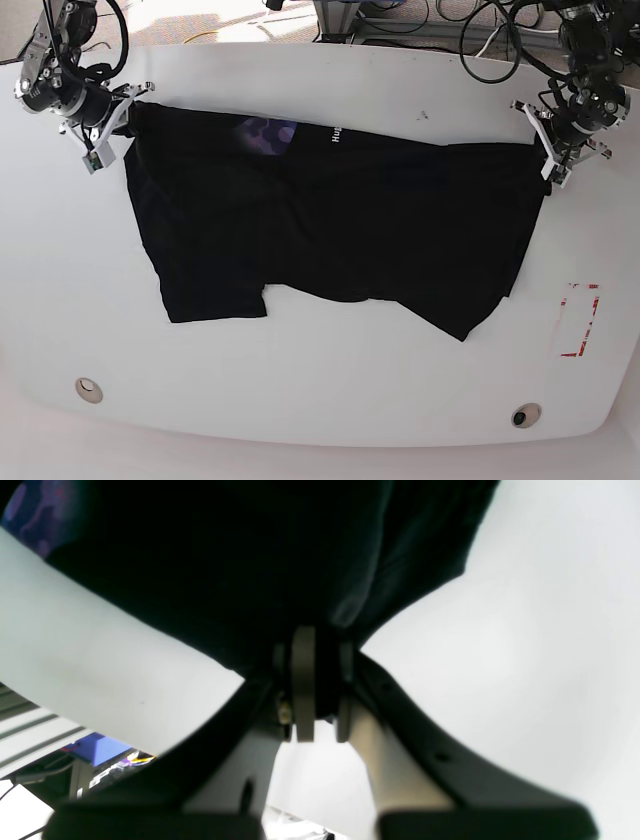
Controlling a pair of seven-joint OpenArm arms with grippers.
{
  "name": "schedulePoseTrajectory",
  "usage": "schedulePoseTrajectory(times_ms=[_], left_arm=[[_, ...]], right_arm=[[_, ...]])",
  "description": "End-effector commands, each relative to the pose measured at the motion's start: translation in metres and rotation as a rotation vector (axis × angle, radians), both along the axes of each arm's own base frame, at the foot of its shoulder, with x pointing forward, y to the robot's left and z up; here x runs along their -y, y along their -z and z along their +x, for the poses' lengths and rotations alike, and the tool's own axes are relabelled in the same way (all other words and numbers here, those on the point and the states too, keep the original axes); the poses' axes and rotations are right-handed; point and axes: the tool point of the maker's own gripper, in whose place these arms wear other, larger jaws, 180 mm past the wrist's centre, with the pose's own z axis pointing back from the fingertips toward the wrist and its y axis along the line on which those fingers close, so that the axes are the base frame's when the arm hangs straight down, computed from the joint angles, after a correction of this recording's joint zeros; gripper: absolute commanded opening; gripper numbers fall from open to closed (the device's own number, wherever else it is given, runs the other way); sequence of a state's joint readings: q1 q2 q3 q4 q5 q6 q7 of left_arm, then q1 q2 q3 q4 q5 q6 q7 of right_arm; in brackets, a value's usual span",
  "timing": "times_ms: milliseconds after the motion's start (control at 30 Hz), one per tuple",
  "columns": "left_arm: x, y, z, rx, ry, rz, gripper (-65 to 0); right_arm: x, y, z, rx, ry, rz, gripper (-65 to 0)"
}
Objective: Layout the t-shirt on the table in an organized manner, then fold the t-shirt properly
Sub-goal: 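Pull the held shirt edges apart with both grippers, stretching it flat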
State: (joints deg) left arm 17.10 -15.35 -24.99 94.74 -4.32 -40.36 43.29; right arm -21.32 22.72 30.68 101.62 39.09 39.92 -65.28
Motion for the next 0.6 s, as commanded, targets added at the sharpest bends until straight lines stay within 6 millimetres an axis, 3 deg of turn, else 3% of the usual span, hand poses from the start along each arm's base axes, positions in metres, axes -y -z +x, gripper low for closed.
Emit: schedulePoseTrajectory(times_ms=[0,300,567], left_arm=[[-0.006,-0.017,-0.001,0.035,0.028,0.043,-65.0],[0.004,-0.021,-0.033,0.001,0.078,0.075,-65.0],[0.004,-0.011,-0.059,-0.062,0.082,0.072,-65.0]], right_arm=[[0.007,-0.008,0.001,0.000,-0.015,-0.032,-61.0],[0.014,-0.005,-0.015,-0.052,-0.040,-0.061,-61.0],[0.013,-0.011,-0.030,-0.069,-0.084,-0.103,-61.0]])
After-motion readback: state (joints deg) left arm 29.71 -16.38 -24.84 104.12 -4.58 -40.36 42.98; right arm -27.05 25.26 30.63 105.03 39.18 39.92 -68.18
